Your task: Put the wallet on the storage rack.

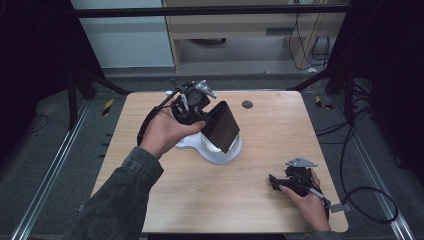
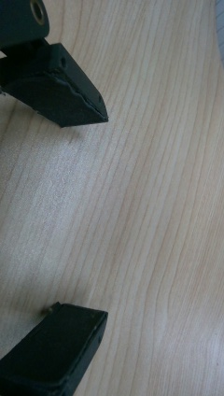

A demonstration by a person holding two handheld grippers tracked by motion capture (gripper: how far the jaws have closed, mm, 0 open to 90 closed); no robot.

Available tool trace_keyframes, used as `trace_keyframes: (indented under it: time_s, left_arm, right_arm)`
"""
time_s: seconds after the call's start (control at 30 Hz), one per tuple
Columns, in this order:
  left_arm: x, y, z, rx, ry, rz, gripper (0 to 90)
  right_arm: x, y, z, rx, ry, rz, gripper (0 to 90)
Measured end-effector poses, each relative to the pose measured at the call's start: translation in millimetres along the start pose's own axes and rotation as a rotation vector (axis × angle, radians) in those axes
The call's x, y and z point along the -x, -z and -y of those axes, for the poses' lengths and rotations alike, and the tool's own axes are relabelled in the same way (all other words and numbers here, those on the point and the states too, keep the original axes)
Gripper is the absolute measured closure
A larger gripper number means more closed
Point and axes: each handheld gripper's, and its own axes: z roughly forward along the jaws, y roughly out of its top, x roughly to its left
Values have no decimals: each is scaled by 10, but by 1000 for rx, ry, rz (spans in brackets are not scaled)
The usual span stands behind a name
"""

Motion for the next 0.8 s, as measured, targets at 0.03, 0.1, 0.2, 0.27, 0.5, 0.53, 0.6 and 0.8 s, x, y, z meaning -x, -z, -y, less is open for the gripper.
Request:
trace_keyframes:
  time_s: [0.03, 0.1, 0.2, 0.27, 0.5, 0.53, 0.6, 0.8]
  left_arm:
    - [-19, 3, -4, -4, 4, 1, 810]
    - [-50, 9, -16, -3, 15, -5, 810]
    - [-81, 7, -41, 0, 25, -20, 810]
    - [-102, -11, -56, -7, 26, -23, 810]
    - [-162, -104, -55, -32, 35, -48, 810]
    - [-169, -119, -46, -34, 38, -46, 810]
    - [-182, -149, -31, -38, 45, -42, 809]
    - [-208, -262, -22, -63, 38, -68, 809]
  right_arm:
    - [0, -1, 0, -1, 0, 0, 58]
    - [-2, -3, -2, -1, -1, 1, 55]
    - [-4, -3, -2, -2, -2, 2, 54]
    - [-8, 1, -2, -4, -6, 5, 55]
    - [-15, 2, -1, -4, -8, 11, 54]
    - [-16, 3, -1, -4, -8, 11, 54]
    - [-16, 3, 0, -3, -4, 7, 55]
    - [-28, 4, 1, -3, -7, 6, 55]
